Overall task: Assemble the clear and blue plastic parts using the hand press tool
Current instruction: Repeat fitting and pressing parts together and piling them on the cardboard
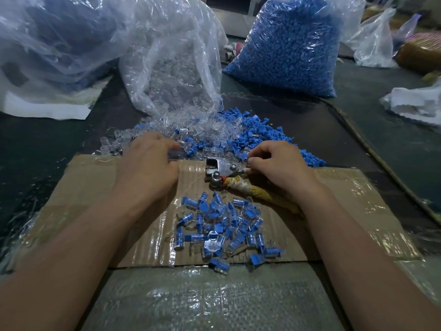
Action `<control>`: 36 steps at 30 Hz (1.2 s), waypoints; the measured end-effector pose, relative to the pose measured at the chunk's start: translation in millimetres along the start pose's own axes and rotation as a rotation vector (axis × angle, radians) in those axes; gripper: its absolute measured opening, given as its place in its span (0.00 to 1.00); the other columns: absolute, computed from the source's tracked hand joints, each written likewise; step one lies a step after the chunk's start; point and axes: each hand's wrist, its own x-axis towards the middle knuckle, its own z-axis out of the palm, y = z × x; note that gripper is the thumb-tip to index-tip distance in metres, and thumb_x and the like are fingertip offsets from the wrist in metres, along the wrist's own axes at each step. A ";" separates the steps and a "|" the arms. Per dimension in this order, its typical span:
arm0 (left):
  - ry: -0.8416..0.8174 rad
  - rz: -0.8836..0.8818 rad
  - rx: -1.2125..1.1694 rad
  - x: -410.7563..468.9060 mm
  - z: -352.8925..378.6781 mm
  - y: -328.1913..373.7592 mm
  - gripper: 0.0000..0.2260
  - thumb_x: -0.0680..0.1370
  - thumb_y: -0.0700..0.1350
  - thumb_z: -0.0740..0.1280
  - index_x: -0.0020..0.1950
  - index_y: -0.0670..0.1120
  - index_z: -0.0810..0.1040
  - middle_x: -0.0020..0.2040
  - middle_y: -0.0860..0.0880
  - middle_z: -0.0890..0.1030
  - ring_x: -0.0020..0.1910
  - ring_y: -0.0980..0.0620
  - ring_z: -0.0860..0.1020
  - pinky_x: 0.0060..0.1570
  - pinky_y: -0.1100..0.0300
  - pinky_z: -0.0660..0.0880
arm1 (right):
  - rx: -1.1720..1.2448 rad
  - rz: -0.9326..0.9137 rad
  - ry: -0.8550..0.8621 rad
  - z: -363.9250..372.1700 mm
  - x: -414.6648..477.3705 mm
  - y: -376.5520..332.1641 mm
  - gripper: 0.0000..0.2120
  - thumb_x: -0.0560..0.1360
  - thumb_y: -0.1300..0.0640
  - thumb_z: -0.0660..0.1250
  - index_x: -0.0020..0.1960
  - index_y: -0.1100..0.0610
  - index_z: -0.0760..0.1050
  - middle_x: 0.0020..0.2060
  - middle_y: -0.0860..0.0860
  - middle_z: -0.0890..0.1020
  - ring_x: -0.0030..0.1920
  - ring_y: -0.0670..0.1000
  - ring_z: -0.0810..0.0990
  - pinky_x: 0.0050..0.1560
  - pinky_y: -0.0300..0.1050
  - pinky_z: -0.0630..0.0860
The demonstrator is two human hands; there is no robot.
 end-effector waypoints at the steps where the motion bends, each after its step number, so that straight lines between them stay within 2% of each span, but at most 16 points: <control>1: 0.001 0.007 -0.023 0.3 0.6 -0.2 0.16 0.75 0.39 0.65 0.63 0.47 0.76 0.57 0.46 0.74 0.55 0.50 0.69 0.56 0.55 0.65 | 0.002 0.006 0.005 -0.1 -0.2 -0.3 0.06 0.74 0.54 0.66 0.38 0.45 0.73 0.35 0.38 0.73 0.38 0.38 0.71 0.35 0.33 0.65; 6: -0.015 0.044 -0.110 0.7 1.7 1.0 0.16 0.75 0.40 0.66 0.63 0.48 0.75 0.52 0.51 0.70 0.51 0.57 0.64 0.53 0.64 0.58 | -0.028 0.006 0.013 1.1 0.1 -0.5 0.06 0.74 0.54 0.65 0.39 0.46 0.73 0.34 0.38 0.72 0.37 0.38 0.70 0.34 0.32 0.65; 9: -0.017 0.054 -0.142 -1.0 -3.1 5.1 0.17 0.73 0.41 0.67 0.62 0.49 0.76 0.52 0.52 0.69 0.51 0.56 0.65 0.54 0.60 0.62 | -0.033 0.008 0.017 1.7 1.0 1.3 0.05 0.75 0.55 0.65 0.40 0.47 0.74 0.34 0.38 0.72 0.37 0.38 0.70 0.34 0.32 0.64; 11: 0.000 0.033 -0.095 -0.6 -8.3 3.3 0.18 0.71 0.42 0.68 0.60 0.50 0.77 0.52 0.51 0.70 0.53 0.52 0.68 0.55 0.53 0.66 | -0.024 0.005 0.035 2.3 1.3 2.6 0.05 0.75 0.55 0.64 0.42 0.48 0.76 0.34 0.37 0.72 0.37 0.38 0.71 0.34 0.31 0.64; 13: -0.050 0.017 -0.031 0.0 -11.1 -0.4 0.16 0.71 0.43 0.68 0.58 0.51 0.77 0.52 0.50 0.73 0.51 0.51 0.69 0.54 0.52 0.68 | -0.012 0.004 0.050 3.3 1.4 3.8 0.04 0.75 0.55 0.64 0.44 0.49 0.77 0.34 0.37 0.72 0.37 0.38 0.71 0.35 0.32 0.64; 15: -0.098 0.007 -0.035 -0.1 -10.1 -1.8 0.13 0.72 0.40 0.66 0.55 0.49 0.79 0.51 0.47 0.78 0.47 0.51 0.71 0.48 0.55 0.69 | -0.005 0.002 0.063 4.1 1.6 4.9 0.04 0.75 0.55 0.65 0.45 0.50 0.79 0.34 0.37 0.72 0.37 0.38 0.71 0.36 0.33 0.65; 17: -0.084 0.027 -0.066 -0.8 -7.5 -0.6 0.11 0.74 0.37 0.65 0.54 0.46 0.81 0.51 0.46 0.81 0.44 0.53 0.71 0.47 0.59 0.67 | 0.002 0.000 0.071 4.2 1.4 5.2 0.05 0.75 0.55 0.65 0.46 0.51 0.79 0.33 0.37 0.72 0.37 0.38 0.71 0.36 0.33 0.65; 20: -0.044 0.076 -0.115 -1.2 -3.9 3.2 0.10 0.75 0.38 0.66 0.55 0.46 0.81 0.48 0.49 0.81 0.37 0.60 0.70 0.41 0.73 0.62 | -0.001 -0.009 0.079 3.1 0.7 5.8 0.05 0.75 0.55 0.66 0.47 0.52 0.81 0.33 0.36 0.73 0.37 0.37 0.71 0.39 0.34 0.66; 22: -0.044 0.088 -0.172 -2.2 -2.8 5.2 0.11 0.76 0.39 0.67 0.57 0.47 0.80 0.48 0.50 0.81 0.34 0.66 0.68 0.36 0.76 0.62 | -0.002 -0.011 0.078 2.5 0.7 5.2 0.05 0.74 0.55 0.66 0.47 0.52 0.81 0.33 0.36 0.73 0.37 0.37 0.72 0.38 0.32 0.65; 24: -0.044 0.110 -0.180 -2.4 -2.1 5.9 0.12 0.76 0.42 0.67 0.59 0.48 0.79 0.53 0.50 0.79 0.41 0.62 0.69 0.43 0.72 0.61 | 0.006 -0.004 0.076 1.9 1.0 4.7 0.05 0.74 0.55 0.67 0.47 0.52 0.81 0.33 0.37 0.73 0.37 0.38 0.72 0.37 0.32 0.65; 26: -0.049 0.115 -0.167 -1.5 -1.5 5.3 0.12 0.76 0.45 0.66 0.60 0.49 0.78 0.53 0.50 0.75 0.48 0.59 0.66 0.50 0.66 0.59 | 0.007 -0.004 0.075 1.5 0.8 4.6 0.05 0.74 0.56 0.67 0.47 0.52 0.81 0.33 0.37 0.73 0.37 0.37 0.72 0.37 0.30 0.65; 28: -0.046 0.114 -0.161 -1.2 -1.3 5.0 0.13 0.76 0.47 0.67 0.60 0.50 0.78 0.49 0.53 0.71 0.49 0.57 0.65 0.49 0.63 0.59 | 0.001 -0.013 0.072 1.5 0.6 4.5 0.05 0.74 0.55 0.66 0.47 0.52 0.81 0.34 0.37 0.73 0.38 0.37 0.72 0.37 0.28 0.64; 32: -0.016 0.136 -0.168 -2.4 0.1 5.8 0.15 0.75 0.50 0.66 0.60 0.48 0.78 0.46 0.52 0.71 0.48 0.55 0.67 0.48 0.60 0.60 | 0.014 -0.017 0.076 1.5 0.0 4.6 0.05 0.74 0.56 0.66 0.47 0.52 0.81 0.34 0.37 0.74 0.38 0.37 0.72 0.37 0.28 0.64; 36: 0.029 0.135 -0.207 -3.8 0.0 6.9 0.12 0.75 0.48 0.66 0.57 0.47 0.80 0.44 0.52 0.71 0.46 0.55 0.68 0.44 0.63 0.59 | 0.051 -0.015 0.089 1.7 -1.4 3.2 0.02 0.73 0.55 0.68 0.44 0.50 0.80 0.34 0.37 0.74 0.38 0.38 0.73 0.37 0.28 0.66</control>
